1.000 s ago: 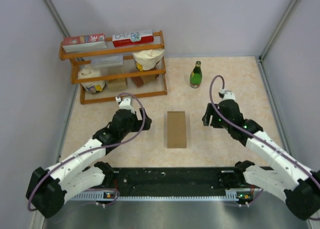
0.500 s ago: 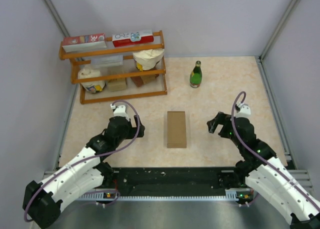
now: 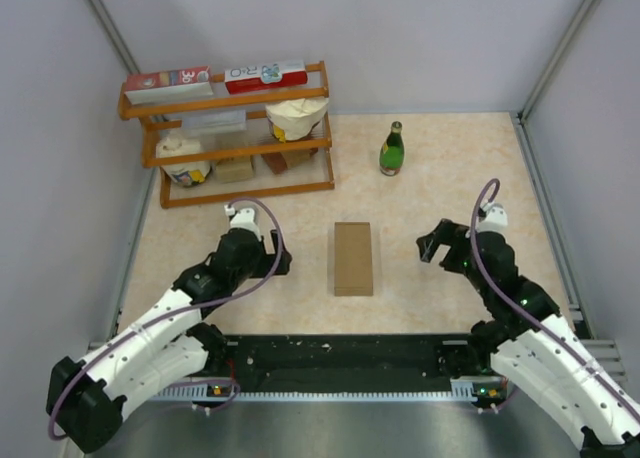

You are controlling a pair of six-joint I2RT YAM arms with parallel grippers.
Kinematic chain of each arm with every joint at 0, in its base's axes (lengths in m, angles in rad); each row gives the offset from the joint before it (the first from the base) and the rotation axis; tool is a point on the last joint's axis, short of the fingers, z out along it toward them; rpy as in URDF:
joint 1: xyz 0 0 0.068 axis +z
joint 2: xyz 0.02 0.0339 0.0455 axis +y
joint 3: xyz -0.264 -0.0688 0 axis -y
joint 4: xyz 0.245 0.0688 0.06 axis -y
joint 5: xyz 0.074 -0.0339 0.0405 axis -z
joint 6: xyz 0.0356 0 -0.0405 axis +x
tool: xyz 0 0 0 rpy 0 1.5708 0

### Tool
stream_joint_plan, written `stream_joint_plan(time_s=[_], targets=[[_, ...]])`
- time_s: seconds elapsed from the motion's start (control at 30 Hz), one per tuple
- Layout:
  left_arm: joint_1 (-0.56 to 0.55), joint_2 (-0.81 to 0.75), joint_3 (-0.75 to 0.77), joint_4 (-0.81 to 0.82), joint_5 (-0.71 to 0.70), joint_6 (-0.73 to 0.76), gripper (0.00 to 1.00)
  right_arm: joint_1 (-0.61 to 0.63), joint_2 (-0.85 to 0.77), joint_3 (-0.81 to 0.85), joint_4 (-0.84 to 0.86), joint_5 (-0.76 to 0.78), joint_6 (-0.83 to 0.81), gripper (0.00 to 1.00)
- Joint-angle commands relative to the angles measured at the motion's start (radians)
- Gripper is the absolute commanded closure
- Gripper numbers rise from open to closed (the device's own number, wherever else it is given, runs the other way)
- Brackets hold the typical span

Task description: Fold the paper box

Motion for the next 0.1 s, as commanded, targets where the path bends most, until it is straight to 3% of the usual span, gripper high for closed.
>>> stream_joint_plan(time_s=[0.0, 0.07], targets=[[-0.004, -0.045, 0.008, -0.007, -0.066, -0.011, 0.01, -0.007, -0.027, 0.031, 0.038, 0.043, -0.007, 0.01], [-0.003, -0.063, 0.008, -0.029, -0.082, -0.019, 0.01, -0.007, -0.020, 0.025, 0.041, 0.049, -0.005, 0.01]])
